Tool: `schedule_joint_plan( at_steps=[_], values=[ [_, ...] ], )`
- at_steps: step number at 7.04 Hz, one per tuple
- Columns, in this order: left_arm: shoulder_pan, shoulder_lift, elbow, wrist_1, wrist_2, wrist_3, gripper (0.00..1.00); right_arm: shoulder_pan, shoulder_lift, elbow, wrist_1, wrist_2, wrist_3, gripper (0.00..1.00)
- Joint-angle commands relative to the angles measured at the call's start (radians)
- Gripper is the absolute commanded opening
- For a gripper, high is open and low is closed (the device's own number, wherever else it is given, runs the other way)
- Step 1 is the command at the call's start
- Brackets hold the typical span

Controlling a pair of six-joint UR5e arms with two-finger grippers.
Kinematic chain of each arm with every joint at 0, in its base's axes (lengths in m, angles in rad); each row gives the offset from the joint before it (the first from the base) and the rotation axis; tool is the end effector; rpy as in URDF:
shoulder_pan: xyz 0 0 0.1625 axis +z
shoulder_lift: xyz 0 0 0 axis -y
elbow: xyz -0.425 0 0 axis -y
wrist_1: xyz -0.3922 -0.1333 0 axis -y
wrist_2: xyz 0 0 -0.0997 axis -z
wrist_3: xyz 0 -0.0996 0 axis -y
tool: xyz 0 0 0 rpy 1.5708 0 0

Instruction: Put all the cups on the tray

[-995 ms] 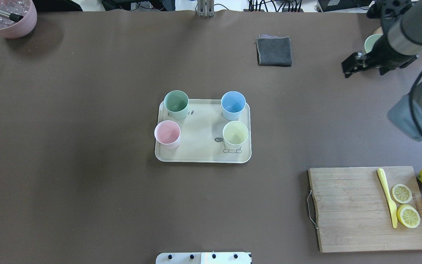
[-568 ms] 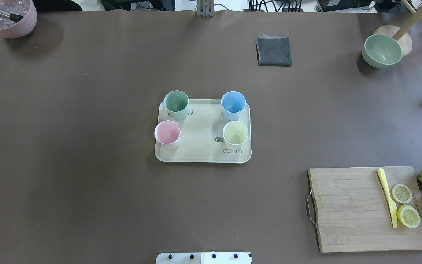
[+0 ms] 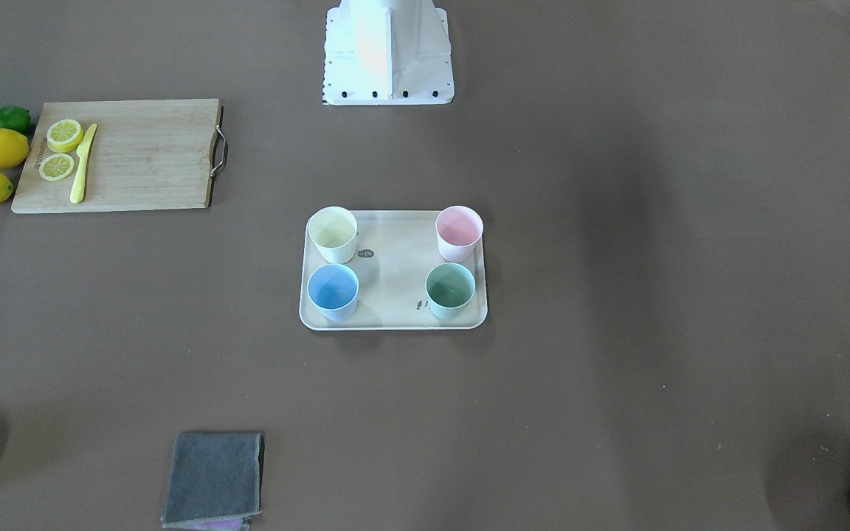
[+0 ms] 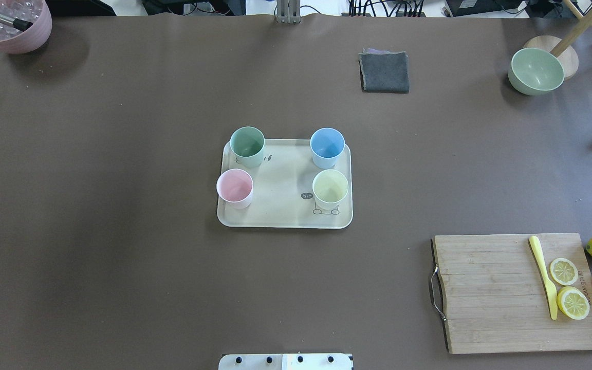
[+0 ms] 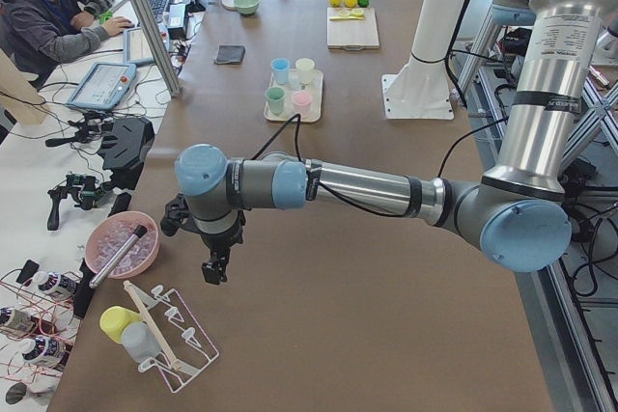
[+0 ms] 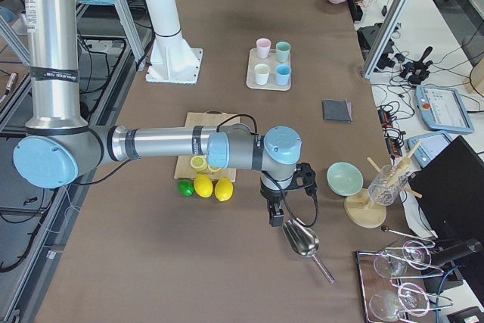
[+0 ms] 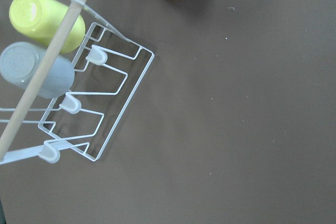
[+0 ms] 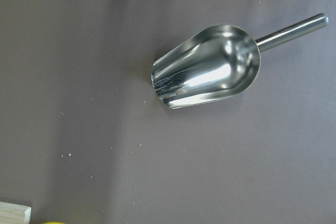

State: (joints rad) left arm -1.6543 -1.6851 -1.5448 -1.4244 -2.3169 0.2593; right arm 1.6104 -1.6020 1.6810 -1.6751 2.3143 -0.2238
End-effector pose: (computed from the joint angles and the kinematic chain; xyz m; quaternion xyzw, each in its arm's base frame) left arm -0.1100 -0.5271 0.6289 0.0355 0.3636 0.0712 0.9282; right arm 0.0847 -0.4725 0.6322 0.0360 -0.3616 -0.0811 0.9281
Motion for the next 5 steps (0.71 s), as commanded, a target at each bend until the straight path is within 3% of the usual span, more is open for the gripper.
schedule_joint_plan(
  at_steps=[1,5],
  values=[
    [-0.001,0.042,0.002,-0.021,-0.01,-0.003,0.98,0.028,0.0,0.02,-0.001,0.108,0.036,1.0],
    [0.002,0.087,-0.012,-0.022,-0.01,0.001,0.98,0.028,-0.019,0.022,0.006,0.105,0.041,1.0]
  ],
)
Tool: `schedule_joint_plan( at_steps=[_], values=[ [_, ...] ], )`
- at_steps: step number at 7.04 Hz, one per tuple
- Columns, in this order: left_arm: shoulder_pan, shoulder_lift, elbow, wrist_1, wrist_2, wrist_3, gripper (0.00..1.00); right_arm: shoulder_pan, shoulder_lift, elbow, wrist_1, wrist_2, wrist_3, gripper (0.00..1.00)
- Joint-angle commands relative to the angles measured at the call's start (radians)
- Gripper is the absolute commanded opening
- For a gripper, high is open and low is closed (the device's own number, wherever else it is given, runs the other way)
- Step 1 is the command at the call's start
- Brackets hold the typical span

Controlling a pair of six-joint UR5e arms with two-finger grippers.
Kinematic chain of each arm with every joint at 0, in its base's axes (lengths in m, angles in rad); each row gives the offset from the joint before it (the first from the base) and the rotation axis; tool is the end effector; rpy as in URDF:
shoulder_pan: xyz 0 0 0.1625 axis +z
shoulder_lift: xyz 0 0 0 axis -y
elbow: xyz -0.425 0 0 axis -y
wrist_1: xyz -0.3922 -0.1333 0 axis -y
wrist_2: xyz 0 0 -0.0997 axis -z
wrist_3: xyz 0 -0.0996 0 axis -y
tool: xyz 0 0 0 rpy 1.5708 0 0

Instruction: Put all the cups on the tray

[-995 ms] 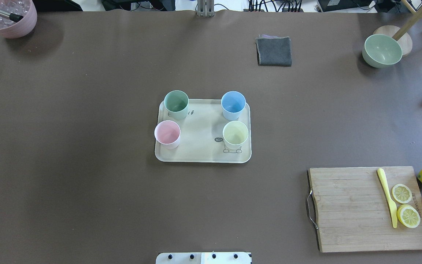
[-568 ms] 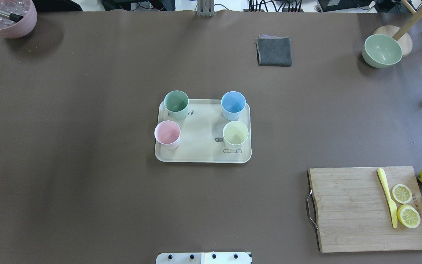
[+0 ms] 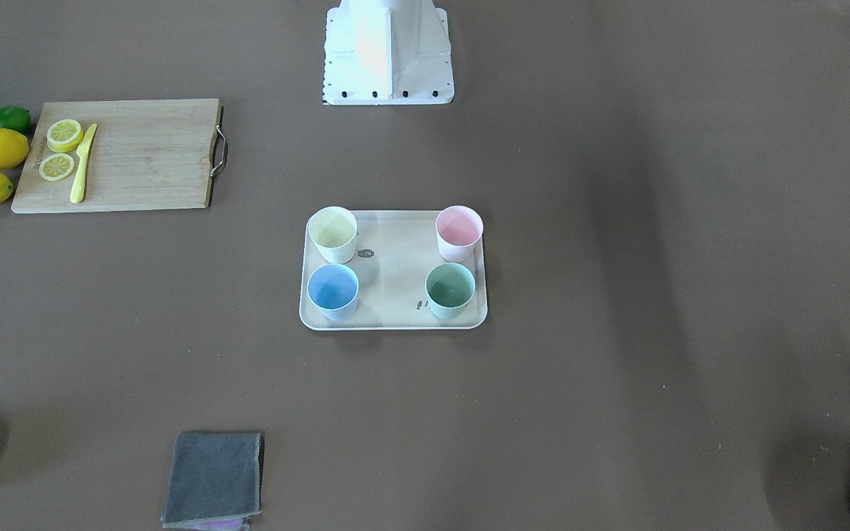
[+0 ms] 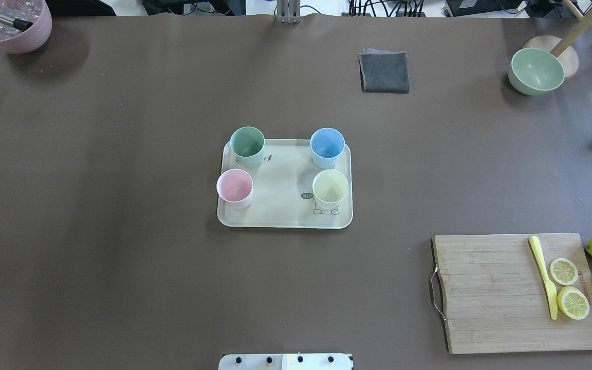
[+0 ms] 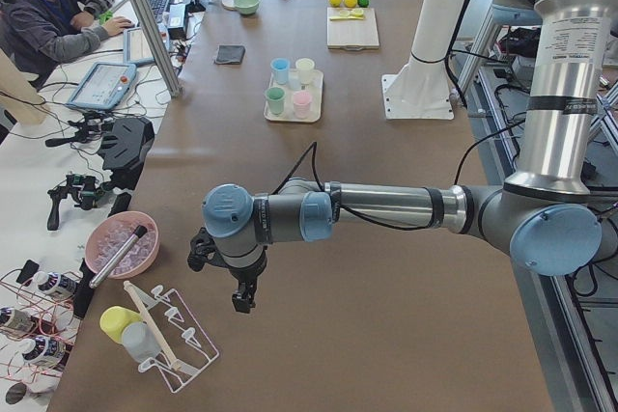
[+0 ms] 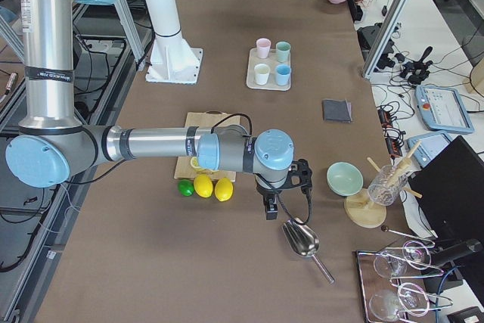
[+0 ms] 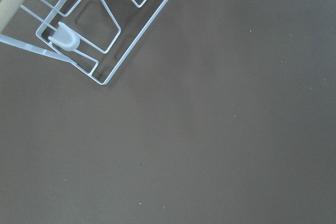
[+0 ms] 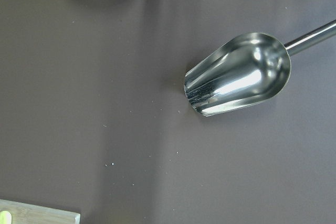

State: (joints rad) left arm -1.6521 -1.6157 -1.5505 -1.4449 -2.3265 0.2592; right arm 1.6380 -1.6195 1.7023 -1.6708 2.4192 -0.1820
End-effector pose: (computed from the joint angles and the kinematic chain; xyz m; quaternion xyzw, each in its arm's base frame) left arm -0.1056 -0.4961 0.6596 0.0161 0.3711 0.0639 0.9263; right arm 0.0899 -0.4637 0.6221 0.0434 -0.4094 -0.0487 0.9100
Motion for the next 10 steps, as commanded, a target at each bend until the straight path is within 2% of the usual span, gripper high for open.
schedule_joint_plan(
  at_steps=[1,3,10],
  values=[
    [0.0,0.019,-0.022,-0.003,-0.001,0.003,0.98,0.0,-0.008,0.0,0.002,-0.002,-0.005,1.0],
    [-0.002,0.049,-0.069,-0.005,0.001,0.003,0.98,0.0,-0.016,0.0,0.002,-0.003,-0.013,1.0],
    [-0.002,0.065,-0.071,-0.098,0.004,0.0,0.98,-0.001,-0.017,-0.007,0.003,-0.006,-0.013,1.0]
  ],
)
